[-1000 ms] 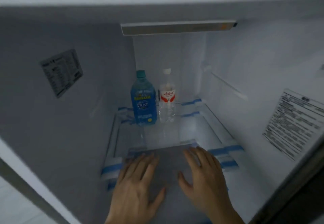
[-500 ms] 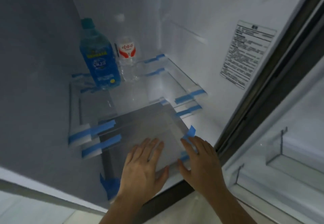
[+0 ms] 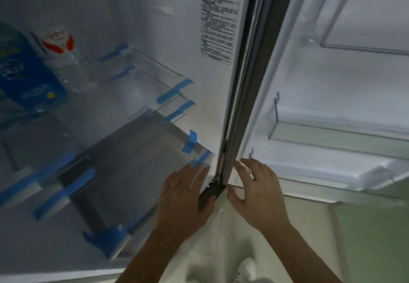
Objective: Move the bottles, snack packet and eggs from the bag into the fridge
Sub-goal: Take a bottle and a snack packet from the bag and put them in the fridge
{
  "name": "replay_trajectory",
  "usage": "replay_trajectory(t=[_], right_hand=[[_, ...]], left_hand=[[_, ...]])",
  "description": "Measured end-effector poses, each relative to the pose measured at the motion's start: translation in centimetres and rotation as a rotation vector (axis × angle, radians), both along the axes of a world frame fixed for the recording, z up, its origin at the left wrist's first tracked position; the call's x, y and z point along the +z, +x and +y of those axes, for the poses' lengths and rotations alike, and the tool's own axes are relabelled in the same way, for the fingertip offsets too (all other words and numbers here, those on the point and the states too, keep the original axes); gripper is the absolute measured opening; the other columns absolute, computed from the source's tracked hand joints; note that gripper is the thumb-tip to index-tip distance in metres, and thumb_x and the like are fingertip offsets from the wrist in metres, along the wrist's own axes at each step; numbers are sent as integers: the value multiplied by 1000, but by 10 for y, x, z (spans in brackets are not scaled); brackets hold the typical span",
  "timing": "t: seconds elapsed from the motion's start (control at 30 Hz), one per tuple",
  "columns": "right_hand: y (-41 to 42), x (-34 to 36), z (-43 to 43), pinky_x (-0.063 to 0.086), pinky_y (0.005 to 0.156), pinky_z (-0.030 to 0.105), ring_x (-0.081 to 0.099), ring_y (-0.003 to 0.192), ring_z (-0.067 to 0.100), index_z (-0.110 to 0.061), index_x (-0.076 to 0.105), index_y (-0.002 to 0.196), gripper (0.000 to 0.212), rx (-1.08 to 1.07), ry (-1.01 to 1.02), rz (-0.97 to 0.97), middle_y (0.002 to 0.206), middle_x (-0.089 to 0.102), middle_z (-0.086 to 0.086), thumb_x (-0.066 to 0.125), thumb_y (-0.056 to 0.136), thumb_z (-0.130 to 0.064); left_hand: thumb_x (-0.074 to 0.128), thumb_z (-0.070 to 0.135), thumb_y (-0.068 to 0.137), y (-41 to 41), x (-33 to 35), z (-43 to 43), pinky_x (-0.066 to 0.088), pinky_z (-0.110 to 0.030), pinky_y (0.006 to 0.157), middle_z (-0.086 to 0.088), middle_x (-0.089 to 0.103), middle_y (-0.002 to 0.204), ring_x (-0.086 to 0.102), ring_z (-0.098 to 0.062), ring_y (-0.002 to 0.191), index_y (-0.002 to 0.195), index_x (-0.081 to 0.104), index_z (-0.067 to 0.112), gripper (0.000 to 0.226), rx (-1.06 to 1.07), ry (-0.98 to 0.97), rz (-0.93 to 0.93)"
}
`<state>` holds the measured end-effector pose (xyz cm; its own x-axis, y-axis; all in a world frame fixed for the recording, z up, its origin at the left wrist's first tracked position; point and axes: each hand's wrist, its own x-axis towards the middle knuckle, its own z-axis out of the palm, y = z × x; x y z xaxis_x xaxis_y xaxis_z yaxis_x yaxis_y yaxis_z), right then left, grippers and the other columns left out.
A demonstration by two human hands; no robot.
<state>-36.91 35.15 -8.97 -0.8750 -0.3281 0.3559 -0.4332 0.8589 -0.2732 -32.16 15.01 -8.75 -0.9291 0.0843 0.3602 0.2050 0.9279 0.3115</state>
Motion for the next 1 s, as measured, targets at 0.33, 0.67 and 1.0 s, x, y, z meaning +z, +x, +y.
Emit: replay_trajectory(t=[0.33, 0.67, 1.0], right_hand=[[47, 6, 94, 45, 105, 48, 56, 125, 28, -17, 61, 135, 59, -325, -8, -10, 132, 63, 8, 58, 84, -47], [128, 8, 236, 46, 101, 46, 59, 118, 29, -15, 65, 128, 55, -653, -8, 10, 126, 65, 7, 58, 83, -46], [228, 13, 291, 47, 103, 47, 59, 117, 27, -17, 64, 127, 55, -1069, 22, -10, 123, 66, 6, 54, 84, -49]], left_hand=[[54, 50, 86, -11, 3, 99, 44, -47, 108, -2, 60, 140, 56, -25, 129, 137, 57, 17, 61, -298, 4, -43], [50, 53, 88, 15, 11, 250, 48, -47, 106, 0, 59, 142, 55, -22, 132, 138, 57, 20, 60, -575, -47, -114], [59, 49, 85, 48, 13, 348, 50, -43, 103, 2, 60, 141, 57, -24, 129, 136, 59, 21, 58, -975, -108, -89]])
